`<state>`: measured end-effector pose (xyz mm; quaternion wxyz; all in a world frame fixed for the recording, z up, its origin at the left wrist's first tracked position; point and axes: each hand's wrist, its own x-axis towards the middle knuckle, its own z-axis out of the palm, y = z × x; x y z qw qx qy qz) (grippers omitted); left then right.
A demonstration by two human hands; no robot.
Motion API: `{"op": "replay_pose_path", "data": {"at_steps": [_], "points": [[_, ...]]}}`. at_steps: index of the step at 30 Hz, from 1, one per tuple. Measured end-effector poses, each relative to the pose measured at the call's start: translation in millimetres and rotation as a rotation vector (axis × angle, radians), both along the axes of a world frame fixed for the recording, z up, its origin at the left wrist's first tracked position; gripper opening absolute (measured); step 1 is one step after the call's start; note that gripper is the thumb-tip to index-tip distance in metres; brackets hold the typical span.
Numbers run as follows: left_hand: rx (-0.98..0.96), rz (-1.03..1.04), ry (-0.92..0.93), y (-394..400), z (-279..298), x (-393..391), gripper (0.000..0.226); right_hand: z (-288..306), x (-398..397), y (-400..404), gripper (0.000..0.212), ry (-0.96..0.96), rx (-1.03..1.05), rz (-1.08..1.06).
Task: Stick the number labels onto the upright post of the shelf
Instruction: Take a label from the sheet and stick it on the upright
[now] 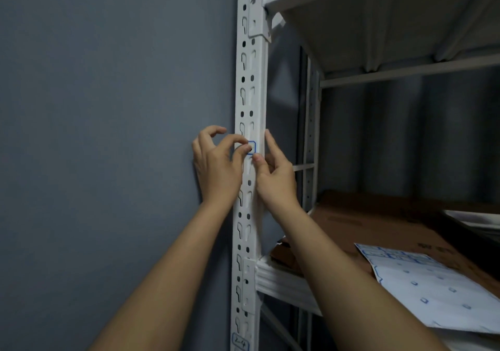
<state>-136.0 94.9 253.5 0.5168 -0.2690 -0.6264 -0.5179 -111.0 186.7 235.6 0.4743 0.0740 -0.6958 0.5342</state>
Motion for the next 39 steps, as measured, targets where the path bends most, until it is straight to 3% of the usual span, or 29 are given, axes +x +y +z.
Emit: {"op": "replay_pose_path", "data": {"at_steps": [6,11,17,22,39], "points": [[-0.024,-0.058,-0.057,-4.9,8.3,0.2,0.003,-0.9,0.4,-1.5,0.05,0.012,-0.015,-0.014],[-0.116,0.038,-0.074,-7.2,9.4,5.2,0.007,0.2,4.3,-5.6,0.05,0.004,-0.017,-0.024],[0.065,0.041,-0.035,-1.1,0.1,7.9,0.007,1.6,6.8,-6.3,0.051,-0.023,-0.017,-0.018],[0.089,0.014,-0.015,1.2,-0.5,5.9,0.003,0.4,6.0,-2.7,0.052,-0.016,-0.007,-0.015],[-0.089,-0.065,-0.112,-6.2,10.3,2.7,0.003,2.0,3.9,-3.6,0.051,-0.02,-0.014,-0.025]]}}
